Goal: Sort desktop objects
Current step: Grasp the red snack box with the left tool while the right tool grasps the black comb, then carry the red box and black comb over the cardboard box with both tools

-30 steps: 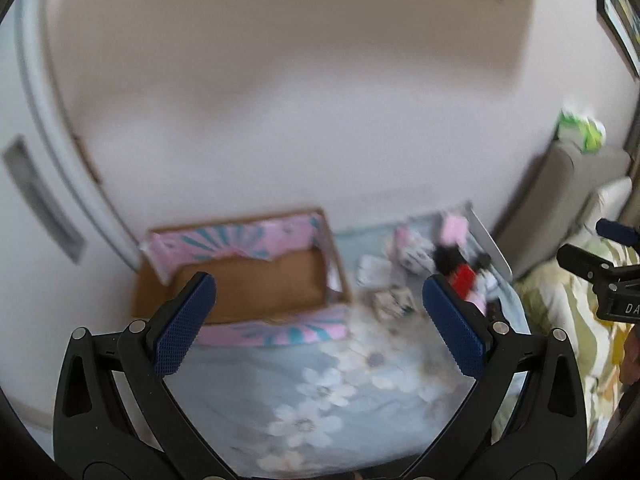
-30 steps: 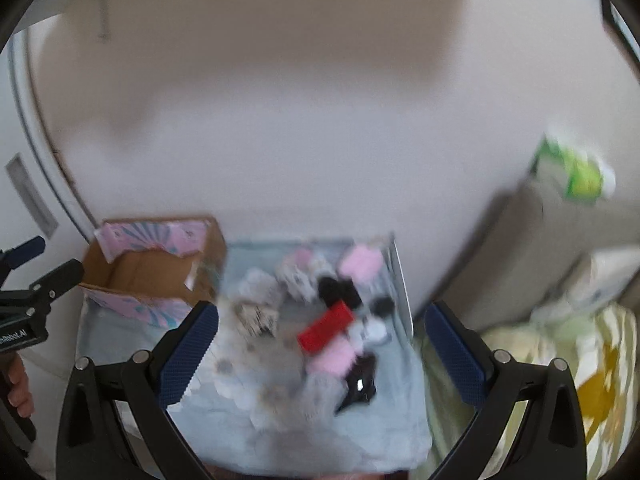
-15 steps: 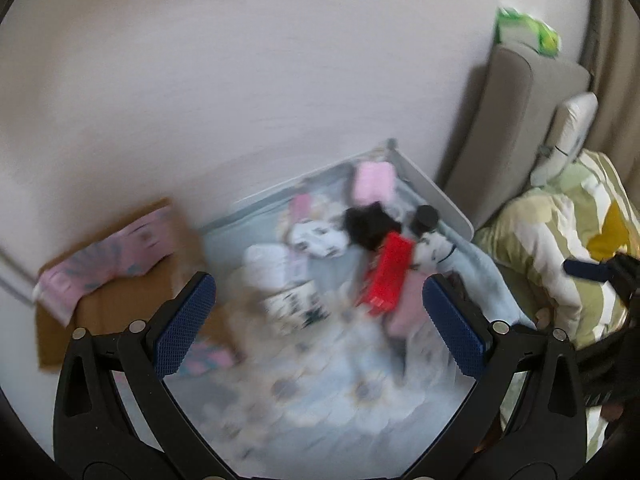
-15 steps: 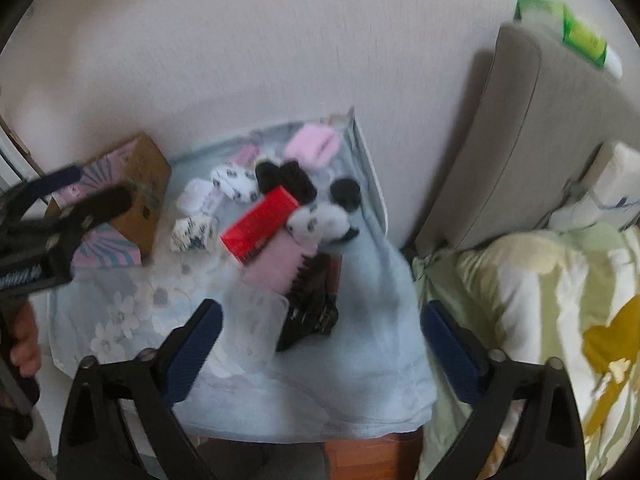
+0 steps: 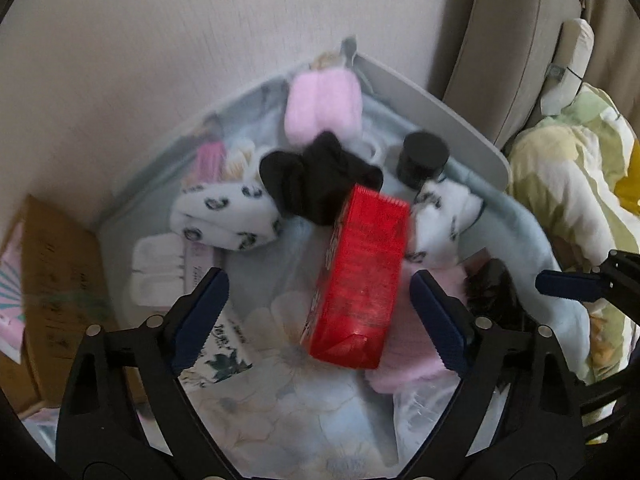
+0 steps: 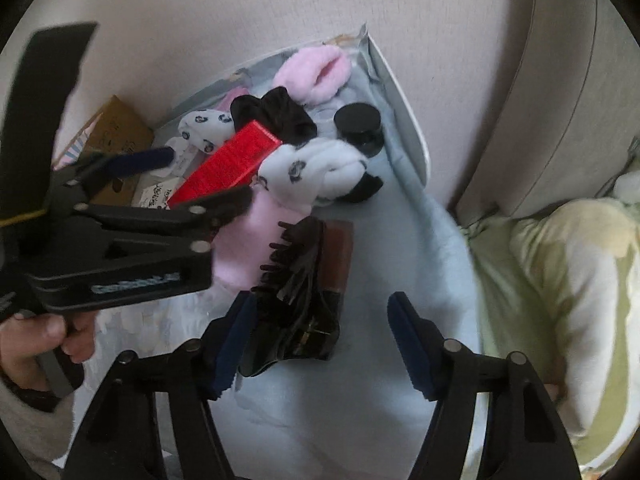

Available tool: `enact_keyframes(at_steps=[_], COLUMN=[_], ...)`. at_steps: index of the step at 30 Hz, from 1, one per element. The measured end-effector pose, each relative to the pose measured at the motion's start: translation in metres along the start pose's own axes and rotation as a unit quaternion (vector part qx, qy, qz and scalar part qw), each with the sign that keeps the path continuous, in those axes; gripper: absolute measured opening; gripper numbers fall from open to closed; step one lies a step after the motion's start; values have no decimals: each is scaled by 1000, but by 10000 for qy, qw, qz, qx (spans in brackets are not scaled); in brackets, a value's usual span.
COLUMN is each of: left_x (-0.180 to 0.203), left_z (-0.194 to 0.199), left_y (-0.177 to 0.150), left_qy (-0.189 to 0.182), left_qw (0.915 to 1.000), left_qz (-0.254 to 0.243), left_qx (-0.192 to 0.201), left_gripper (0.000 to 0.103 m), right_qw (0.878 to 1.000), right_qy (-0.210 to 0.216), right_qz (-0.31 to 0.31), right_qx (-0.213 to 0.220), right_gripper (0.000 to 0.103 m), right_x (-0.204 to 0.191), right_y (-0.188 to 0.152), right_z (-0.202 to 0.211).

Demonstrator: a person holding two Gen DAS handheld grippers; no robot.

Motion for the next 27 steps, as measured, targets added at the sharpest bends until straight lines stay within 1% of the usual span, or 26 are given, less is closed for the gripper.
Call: enact_keyframes(at_steps=[1, 2, 3, 4, 6, 11, 12, 13, 14, 15, 16, 18, 22, 27], left_x=[-3, -6, -11, -13, -20, -25, -26, -27, -28, -28, -28, -27, -24, -18], left_z=[-4, -5, -7, -6, -5, -2, -3, -3, -3, -3, -3, 1, 10, 28], left_y=[-1, -2, -2, -3, -4, -6, -6, -6, -7, -7, -7, -7, -6, -1], left_qy=[-78, -175, -325, -433, -614, -721, -786, -857, -913, -943, -944, -906, -945, -950], left_qw=[9999, 9997, 9991, 9985, 9967, 9958, 9952, 9945, 9940, 9936, 9937, 9943, 9945, 9947], left_qz=[64, 140, 259, 349, 537, 568, 582, 595, 610, 615, 599, 563, 457, 362], left_qx=[-18, -18, -4, -1, 14, 29, 13, 14, 10, -14, -44, -34, 37, 128], left_gripper=[87, 86, 83, 79, 74, 62, 56, 48, 43, 36, 33, 32, 29, 29], right_qw=[9999, 9997, 9992, 9988, 9979, 9979, 9978, 9979, 9979, 9979, 9978, 9976, 9978, 9967], right_qy=[98, 202, 355, 441, 563, 571, 574, 564, 555, 549, 554, 548, 495, 515], right_qz=[-51, -101, -173, -215, -306, -315, -305, -291, -285, -287, -296, -335, -351, -448], right_qx=[-1, -8, -31, -44, -32, 61, 87, 120, 151, 183, 206, 251, 273, 440], right_gripper=[58, 56, 52, 47, 42, 38, 37, 36, 35, 34, 31, 31, 31, 31], right_x=[1, 3, 4, 4, 4, 2, 1, 0, 0, 0, 0, 2, 2, 5], right_y=[-1, -1, -1, -1, 0, -1, -1, -1, -1, -1, -1, 0, 0, 2], right_z=[-1, -1, -2, -3, -1, 3, 3, 4, 5, 6, 7, 11, 15, 31])
Point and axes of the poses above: each gripper's, at about its wrist camera, not at the fingertips, and z roughly against the way its jaws point, x to its right, y to its top, the point moved 1 cm from there along -z, roughly the way its jaws point, and after that the axes turned 15 degrees about -y, right-handed, at the moved point
